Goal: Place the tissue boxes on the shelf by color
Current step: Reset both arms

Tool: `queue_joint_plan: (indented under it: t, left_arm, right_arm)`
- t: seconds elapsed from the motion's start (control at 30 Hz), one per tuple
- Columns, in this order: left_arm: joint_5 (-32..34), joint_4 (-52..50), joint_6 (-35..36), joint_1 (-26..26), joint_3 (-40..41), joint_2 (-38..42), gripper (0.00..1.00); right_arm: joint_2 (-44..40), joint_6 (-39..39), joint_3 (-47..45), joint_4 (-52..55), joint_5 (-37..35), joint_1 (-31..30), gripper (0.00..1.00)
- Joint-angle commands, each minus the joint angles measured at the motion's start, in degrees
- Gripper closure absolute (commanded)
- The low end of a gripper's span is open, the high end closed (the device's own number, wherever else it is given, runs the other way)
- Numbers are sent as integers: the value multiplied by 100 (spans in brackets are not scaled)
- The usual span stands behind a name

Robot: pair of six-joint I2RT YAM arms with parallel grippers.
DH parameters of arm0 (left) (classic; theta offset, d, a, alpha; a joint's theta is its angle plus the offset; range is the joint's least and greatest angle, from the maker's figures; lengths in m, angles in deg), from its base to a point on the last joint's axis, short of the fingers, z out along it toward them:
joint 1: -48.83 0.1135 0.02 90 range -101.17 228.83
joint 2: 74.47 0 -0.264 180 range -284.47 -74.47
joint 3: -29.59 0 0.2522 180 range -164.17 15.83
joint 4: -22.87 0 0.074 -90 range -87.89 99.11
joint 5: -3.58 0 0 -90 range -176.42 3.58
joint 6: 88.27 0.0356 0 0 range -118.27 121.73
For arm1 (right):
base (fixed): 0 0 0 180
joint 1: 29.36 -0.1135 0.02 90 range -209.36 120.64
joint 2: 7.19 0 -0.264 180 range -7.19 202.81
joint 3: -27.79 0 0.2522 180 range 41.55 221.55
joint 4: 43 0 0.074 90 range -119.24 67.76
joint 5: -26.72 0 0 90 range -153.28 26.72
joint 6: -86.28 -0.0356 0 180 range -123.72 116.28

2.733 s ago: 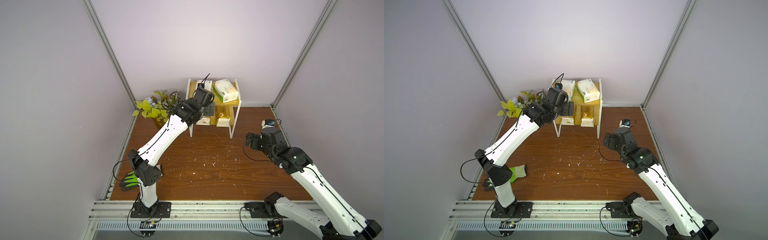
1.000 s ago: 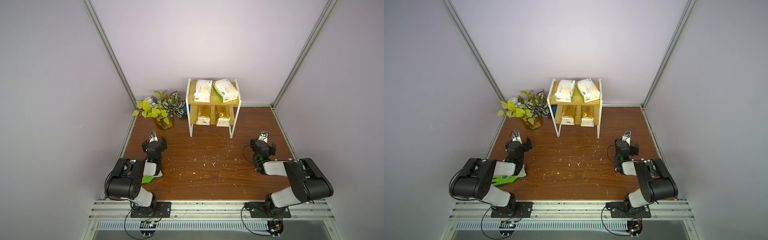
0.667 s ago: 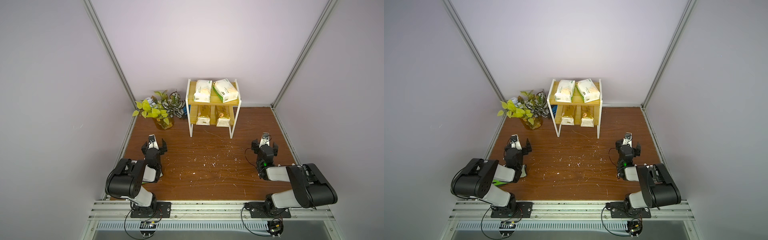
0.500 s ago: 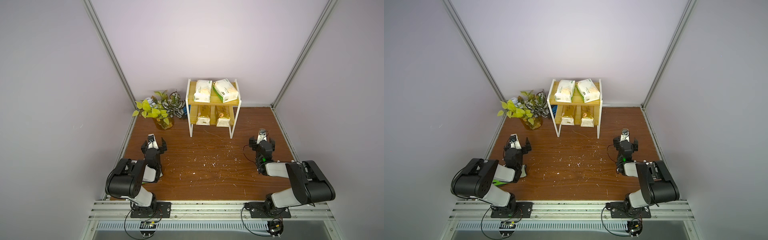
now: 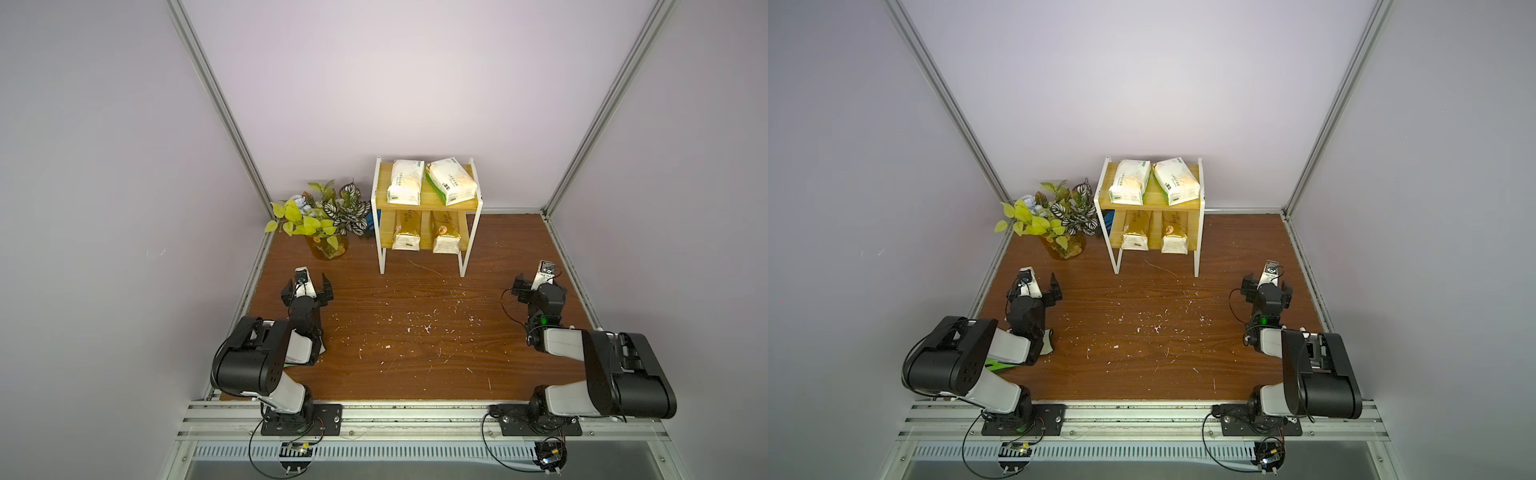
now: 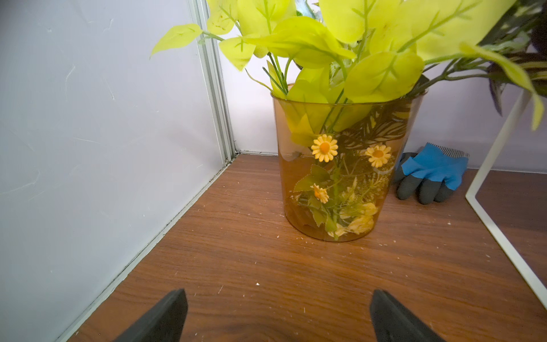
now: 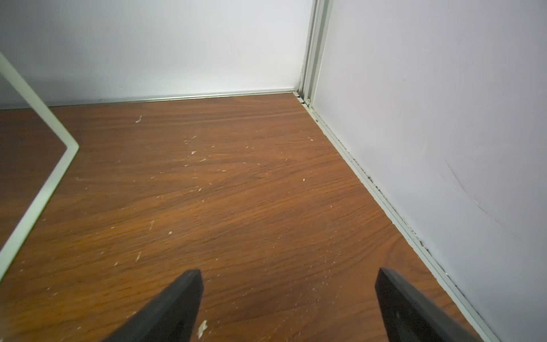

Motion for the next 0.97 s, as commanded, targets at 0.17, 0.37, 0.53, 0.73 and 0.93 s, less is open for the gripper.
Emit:
queue_joint_plan:
  t: [0.17,0.37,0.53,0.73,0.93]
  left_arm:
    - [79,145,55,-31,-18,-57,0]
    - [78,135,49,-32,-18,-57,0]
    - [83,133,51,-31,-18,-57,0]
    - [29,47,29,-1,-79,-83,0]
    - [-155,5,-22,81,-62,-42,0]
  right_arm:
    - [369,-138,-474,-1748,317,-507,1]
    - [839,-66,-667,-2651,-26,-619,0]
    - [747,-83,-533,-2184,-37,-620,0]
    - [874,-74,-593,-2498,-46,-622,0]
    - [879,-80,-574,-2472,-46,-620,1]
